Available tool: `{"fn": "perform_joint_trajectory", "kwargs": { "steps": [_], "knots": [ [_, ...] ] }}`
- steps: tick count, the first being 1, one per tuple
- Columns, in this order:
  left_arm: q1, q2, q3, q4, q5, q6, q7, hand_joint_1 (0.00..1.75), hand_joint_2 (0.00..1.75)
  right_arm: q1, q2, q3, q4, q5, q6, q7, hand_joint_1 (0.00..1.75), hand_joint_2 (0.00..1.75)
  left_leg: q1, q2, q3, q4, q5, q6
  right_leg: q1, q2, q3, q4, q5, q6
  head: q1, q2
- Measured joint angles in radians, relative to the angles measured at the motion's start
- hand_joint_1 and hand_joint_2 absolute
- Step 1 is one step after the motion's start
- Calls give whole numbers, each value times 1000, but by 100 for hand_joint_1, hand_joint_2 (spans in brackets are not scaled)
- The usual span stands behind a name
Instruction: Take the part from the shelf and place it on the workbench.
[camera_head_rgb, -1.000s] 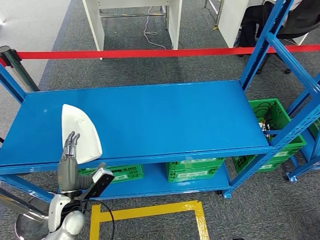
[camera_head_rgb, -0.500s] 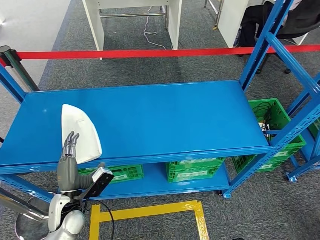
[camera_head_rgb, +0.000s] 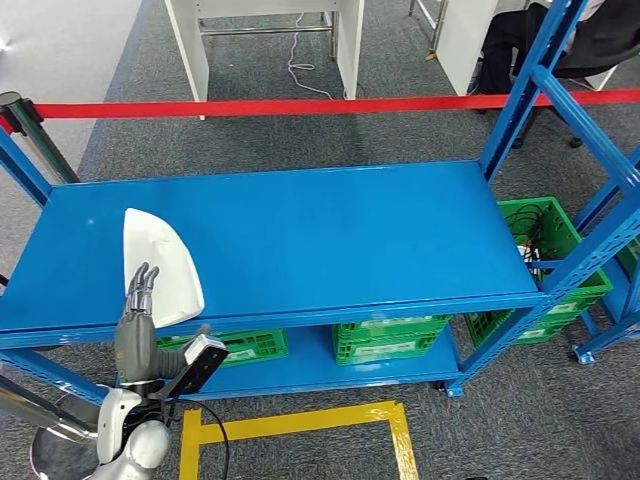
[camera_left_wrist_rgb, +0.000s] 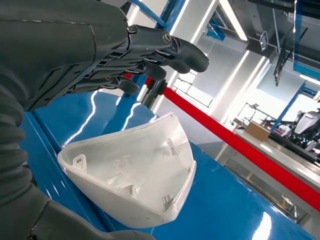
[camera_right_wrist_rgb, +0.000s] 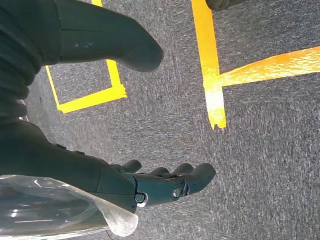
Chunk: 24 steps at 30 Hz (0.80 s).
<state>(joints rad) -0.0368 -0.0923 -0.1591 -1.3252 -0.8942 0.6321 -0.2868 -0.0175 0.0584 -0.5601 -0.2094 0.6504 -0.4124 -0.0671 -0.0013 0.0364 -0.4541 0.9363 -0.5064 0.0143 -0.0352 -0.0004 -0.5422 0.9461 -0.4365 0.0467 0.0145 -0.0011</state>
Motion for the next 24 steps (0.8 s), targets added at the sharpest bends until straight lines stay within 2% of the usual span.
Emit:
{"fn": "perform_joint_trajectory", "kwargs": {
  "steps": [24],
  "knots": [
    [-2,0,0,3,0,0,0,0,175,0,0,0,0,0,0,0,0,175,0,0,0,0,0,0,0,0,0,0,0,0,0,0]
  ]
}}
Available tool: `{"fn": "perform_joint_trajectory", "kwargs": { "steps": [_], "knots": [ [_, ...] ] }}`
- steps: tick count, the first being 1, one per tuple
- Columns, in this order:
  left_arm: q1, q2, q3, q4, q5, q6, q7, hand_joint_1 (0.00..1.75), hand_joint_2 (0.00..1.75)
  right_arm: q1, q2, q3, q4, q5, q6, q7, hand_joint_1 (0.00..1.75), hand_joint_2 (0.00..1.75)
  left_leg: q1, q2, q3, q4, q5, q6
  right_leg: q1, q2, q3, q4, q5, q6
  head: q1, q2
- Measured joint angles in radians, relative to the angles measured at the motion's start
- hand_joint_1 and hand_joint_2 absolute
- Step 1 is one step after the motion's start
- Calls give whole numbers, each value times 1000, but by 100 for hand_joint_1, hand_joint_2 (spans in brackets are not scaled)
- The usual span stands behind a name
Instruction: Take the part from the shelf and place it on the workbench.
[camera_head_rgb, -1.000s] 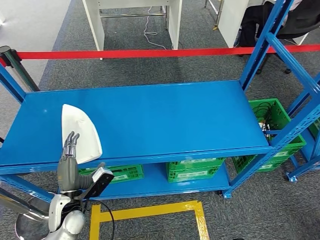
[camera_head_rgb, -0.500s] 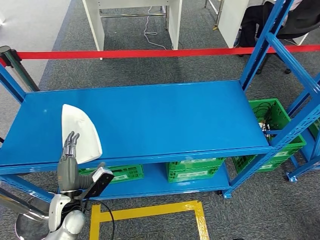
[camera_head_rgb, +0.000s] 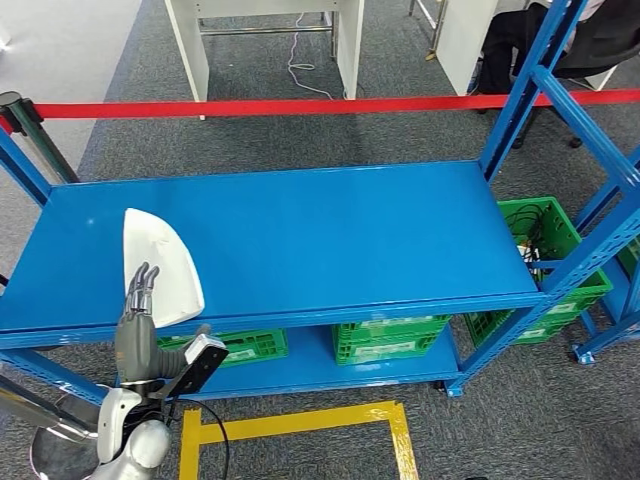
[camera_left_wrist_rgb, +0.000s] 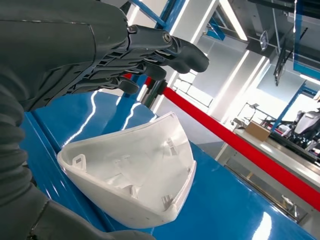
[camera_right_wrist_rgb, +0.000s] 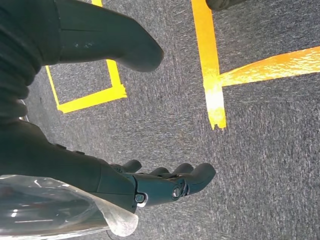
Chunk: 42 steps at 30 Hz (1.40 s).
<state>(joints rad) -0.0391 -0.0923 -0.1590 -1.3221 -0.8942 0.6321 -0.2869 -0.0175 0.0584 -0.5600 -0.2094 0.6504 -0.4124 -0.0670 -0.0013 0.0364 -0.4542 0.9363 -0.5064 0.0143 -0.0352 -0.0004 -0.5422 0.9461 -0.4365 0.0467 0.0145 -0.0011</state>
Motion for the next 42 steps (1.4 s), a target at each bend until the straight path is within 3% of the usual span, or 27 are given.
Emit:
{"fn": "perform_joint_trajectory", "kwargs": {
  "steps": [2,6,10,12,14,23,31,42],
  "knots": [
    [0,0,0,0,0,0,0,0,175,0,0,0,0,0,0,0,0,175,0,0,0,0,0,0,0,0,0,0,0,0,0,0],
    [0,0,0,0,-2,0,1,0,175,0,0,0,0,0,0,0,0,0,0,0,0,0,0,0,0,0,0,0,0,0,0,0],
    [-22,-1,3,28,-110,-35,112,0,175,-1,0,0,0,10,17,0,0,0,0,0,0,0,0,0,0,0,0,0,0,0,0,0],
    [-61,-3,12,102,-184,-38,192,0,175,-5,0,0,0,20,32,0,0,0,0,0,0,0,0,0,0,0,-1,0,1,0,0,0],
    [-96,-5,25,183,-203,-15,216,0,175,-10,0,0,0,26,41,0,0,0,0,1,-1,0,1,0,0,1,-1,0,2,0,0,0],
    [-105,-15,51,233,-143,14,171,0,175,-11,0,-1,0,28,42,0,0,0,0,1,-2,1,2,0,0,1,-3,1,2,0,0,0],
    [-67,-15,54,176,-62,-16,122,0,175,-10,0,-14,1,34,40,0,0,0,0,1,-4,1,2,0,0,1,-4,1,2,0,0,0],
    [-58,-15,56,145,-93,-33,140,0,175,-11,0,-25,1,51,42,0,0,0,0,1,-4,1,2,0,0,1,-4,2,2,0,0,0]
  ]
}}
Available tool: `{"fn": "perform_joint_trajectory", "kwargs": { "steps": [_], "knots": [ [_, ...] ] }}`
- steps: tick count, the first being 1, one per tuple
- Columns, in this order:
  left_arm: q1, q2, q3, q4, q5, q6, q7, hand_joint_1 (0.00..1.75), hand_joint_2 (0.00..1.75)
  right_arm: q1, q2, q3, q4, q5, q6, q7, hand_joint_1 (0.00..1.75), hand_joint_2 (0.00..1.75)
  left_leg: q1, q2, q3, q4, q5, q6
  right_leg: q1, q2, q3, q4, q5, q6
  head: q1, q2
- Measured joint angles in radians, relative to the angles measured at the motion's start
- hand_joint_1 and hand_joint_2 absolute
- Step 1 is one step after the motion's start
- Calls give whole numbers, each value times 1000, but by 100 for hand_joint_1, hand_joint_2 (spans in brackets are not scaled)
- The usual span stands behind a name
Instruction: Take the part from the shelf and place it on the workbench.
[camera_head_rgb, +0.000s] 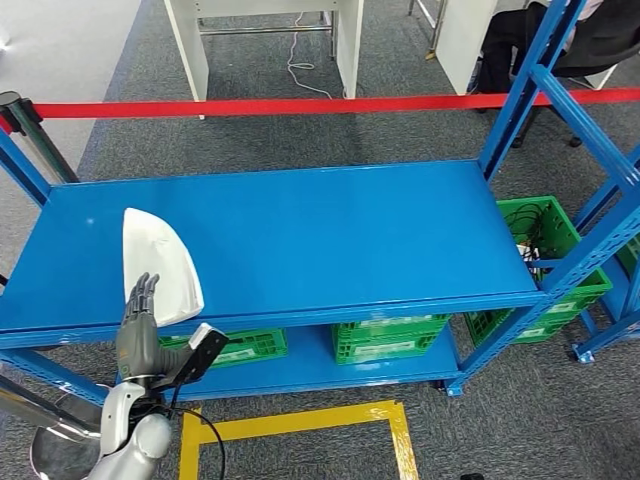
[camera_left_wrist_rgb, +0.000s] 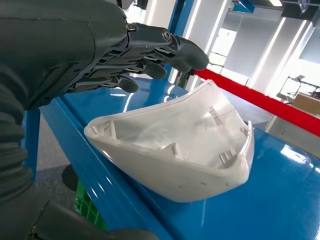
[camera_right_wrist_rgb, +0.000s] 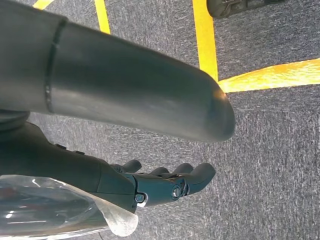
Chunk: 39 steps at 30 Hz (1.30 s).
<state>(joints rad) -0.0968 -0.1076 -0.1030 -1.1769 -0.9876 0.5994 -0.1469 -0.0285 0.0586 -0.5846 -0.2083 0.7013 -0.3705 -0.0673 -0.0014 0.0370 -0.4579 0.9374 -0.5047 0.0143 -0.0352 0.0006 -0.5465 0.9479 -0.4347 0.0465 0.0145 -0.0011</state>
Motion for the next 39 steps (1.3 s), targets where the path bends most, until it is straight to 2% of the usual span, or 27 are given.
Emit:
{"fn": "perform_joint_trajectory", "kwargs": {
  "steps": [17,22,25,26,29,32,39],
  "knots": [
    [-69,-8,-3,74,-69,-24,58,0,175,-3,0,-1,0,29,11,0,0,0,0,0,0,1,0,0,0,0,-1,0,0,0,0,0],
    [-108,-8,-5,130,-101,-25,98,0,175,-4,0,-1,0,41,16,0,0,0,0,0,0,2,0,0,0,0,-1,1,0,0,0,0],
    [-138,-8,-5,173,-119,-23,118,38,175,-5,0,-1,0,47,19,0,0,0,0,0,0,2,1,0,0,0,-1,1,0,0,0,0],
    [-146,-8,-4,185,-123,-22,122,79,175,-5,0,-1,0,48,20,0,0,0,0,0,-1,2,1,0,0,0,-1,1,1,0,0,0],
    [-165,-8,-4,216,-128,-23,126,168,175,-5,0,-1,0,49,21,0,0,0,0,0,-1,2,1,0,0,0,-1,1,1,0,0,0],
    [-175,-8,-5,237,-132,-23,126,175,175,-6,0,-1,0,49,21,0,0,0,0,0,-1,2,1,0,0,0,-2,1,1,0,0,0],
    [-190,-8,-5,261,-134,-23,126,175,175,-6,0,-1,0,52,21,0,0,0,0,0,-1,2,1,0,0,0,-2,1,1,0,0,0]
  ]
}}
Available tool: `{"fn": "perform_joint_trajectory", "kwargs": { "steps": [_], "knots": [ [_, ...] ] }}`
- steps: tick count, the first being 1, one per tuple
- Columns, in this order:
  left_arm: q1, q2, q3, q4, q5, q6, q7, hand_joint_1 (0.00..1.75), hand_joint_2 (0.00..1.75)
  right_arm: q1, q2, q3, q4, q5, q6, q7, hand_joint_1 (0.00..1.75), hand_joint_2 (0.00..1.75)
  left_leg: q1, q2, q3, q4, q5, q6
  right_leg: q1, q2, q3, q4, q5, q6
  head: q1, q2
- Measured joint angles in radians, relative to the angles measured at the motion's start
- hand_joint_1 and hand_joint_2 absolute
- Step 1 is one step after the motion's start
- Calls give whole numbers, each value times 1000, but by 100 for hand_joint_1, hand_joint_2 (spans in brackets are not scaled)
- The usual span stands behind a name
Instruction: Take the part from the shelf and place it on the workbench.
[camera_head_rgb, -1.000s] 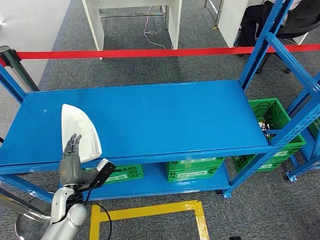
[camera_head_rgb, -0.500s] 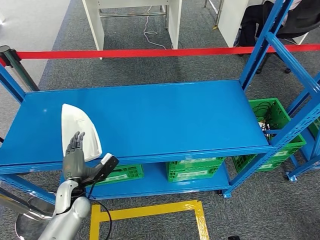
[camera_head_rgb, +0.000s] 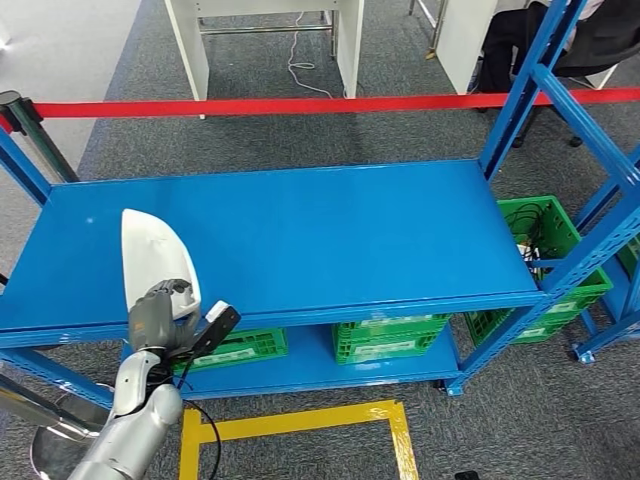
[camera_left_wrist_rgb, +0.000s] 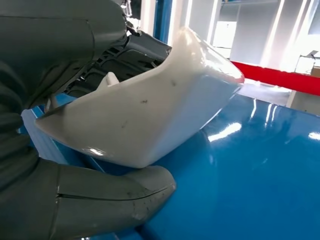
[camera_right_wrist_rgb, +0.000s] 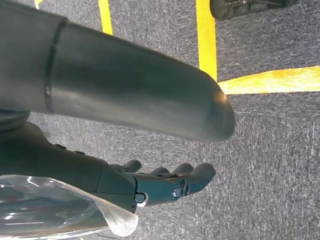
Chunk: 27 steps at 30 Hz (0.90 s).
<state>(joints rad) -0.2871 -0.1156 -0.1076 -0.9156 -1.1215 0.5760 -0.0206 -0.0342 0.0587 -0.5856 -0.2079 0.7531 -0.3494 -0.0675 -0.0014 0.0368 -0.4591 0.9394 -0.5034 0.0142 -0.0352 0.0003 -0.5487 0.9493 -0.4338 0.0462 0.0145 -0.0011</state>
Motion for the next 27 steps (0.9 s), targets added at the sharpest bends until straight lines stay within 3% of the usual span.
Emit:
{"fn": "perform_joint_trajectory", "kwargs": {
  "steps": [12,19,27],
  "knots": [
    [-7,4,-1,2,-14,13,-5,175,175,0,0,0,0,8,0,-2,0,0,0,0,-1,0,0,0,0,0,1,1,0,0,0,0],
    [43,14,-7,-60,33,47,-105,175,175,1,1,-15,0,14,0,-6,0,0,0,0,-1,0,0,0,0,0,0,1,0,0,0,0],
    [117,16,-17,-185,86,64,-166,175,175,1,3,-30,0,14,-3,-9,0,0,0,0,-3,0,0,0,0,0,-2,1,0,0,0,0]
  ]
}}
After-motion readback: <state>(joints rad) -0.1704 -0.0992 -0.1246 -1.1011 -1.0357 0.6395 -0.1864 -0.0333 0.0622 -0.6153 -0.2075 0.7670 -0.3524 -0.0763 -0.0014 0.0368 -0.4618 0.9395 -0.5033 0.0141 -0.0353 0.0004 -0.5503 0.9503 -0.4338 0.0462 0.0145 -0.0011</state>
